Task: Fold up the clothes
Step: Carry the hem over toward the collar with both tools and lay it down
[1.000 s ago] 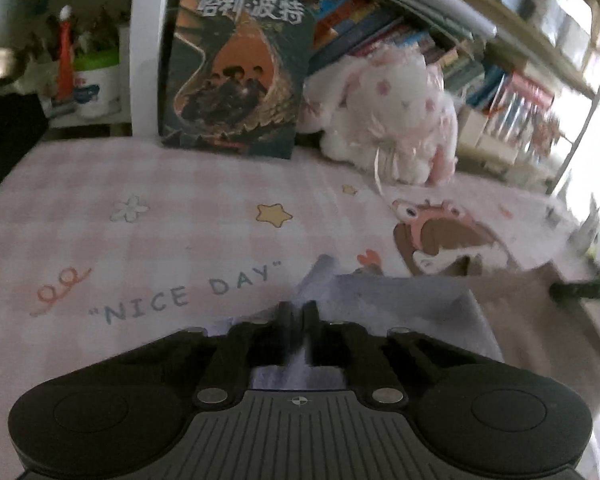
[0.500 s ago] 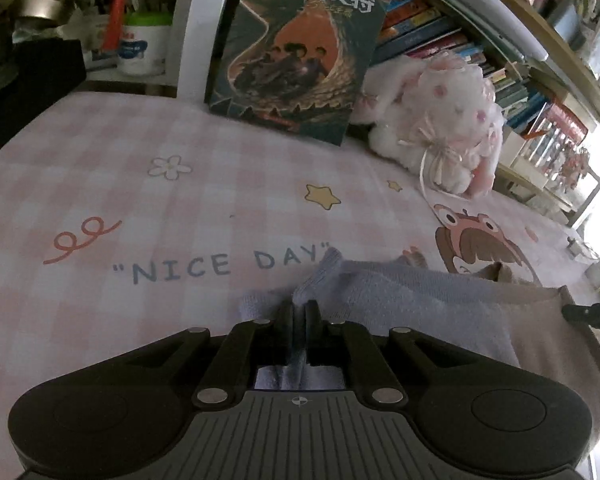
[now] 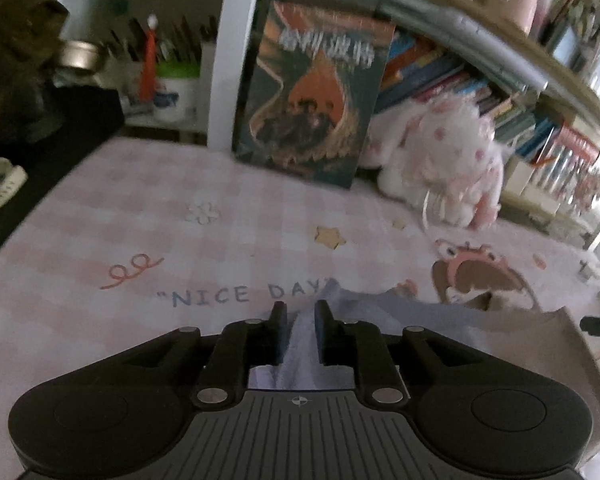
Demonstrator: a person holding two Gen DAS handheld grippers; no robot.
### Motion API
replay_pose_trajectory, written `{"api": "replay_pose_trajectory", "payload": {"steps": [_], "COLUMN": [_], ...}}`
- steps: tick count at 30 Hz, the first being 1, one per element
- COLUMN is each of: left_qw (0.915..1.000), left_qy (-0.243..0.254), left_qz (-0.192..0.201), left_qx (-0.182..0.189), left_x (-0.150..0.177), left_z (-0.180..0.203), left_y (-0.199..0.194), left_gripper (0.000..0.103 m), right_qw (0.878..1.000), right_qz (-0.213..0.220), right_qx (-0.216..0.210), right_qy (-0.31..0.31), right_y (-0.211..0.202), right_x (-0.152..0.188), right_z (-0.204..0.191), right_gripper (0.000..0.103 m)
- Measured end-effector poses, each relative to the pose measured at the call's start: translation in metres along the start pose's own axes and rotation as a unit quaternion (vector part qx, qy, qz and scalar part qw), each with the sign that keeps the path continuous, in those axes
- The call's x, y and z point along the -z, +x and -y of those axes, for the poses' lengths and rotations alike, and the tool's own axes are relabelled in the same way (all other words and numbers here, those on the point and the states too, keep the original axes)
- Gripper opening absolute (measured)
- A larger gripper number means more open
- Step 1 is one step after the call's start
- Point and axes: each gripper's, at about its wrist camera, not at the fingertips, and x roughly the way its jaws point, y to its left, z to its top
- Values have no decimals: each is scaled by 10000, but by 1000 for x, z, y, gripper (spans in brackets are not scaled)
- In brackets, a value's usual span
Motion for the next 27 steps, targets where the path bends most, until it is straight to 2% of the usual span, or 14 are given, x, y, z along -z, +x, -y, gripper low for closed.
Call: {"api": "replay_pose_trajectory", "payload": {"steps": [3, 6, 17, 27], "left_qw": [9999, 9995, 9968, 9931], "left_qy": [-92, -176, -515, -874], "left_qz": [110, 149, 165, -141], "left_qx": [-79, -214, -588, -774], "left_x": [8, 22, 83, 132], "left_z": [14, 33, 106, 149], "left_y": [-22, -38, -80, -95], "left_gripper": [18, 26, 28, 30], "right_qw": [9996, 9981, 9832, 9694], "right_qz": [89, 141, -144, -449], "right_qx": [-115, -326, -924, -1177], "right_qy": [-234, -507, -1568, -2107], "right_y": [-17, -33, -65, -84], "right_x": [2, 6, 38, 70], "right_z": [4, 9, 28, 53], "right_gripper": [33, 35, 41, 44]}}
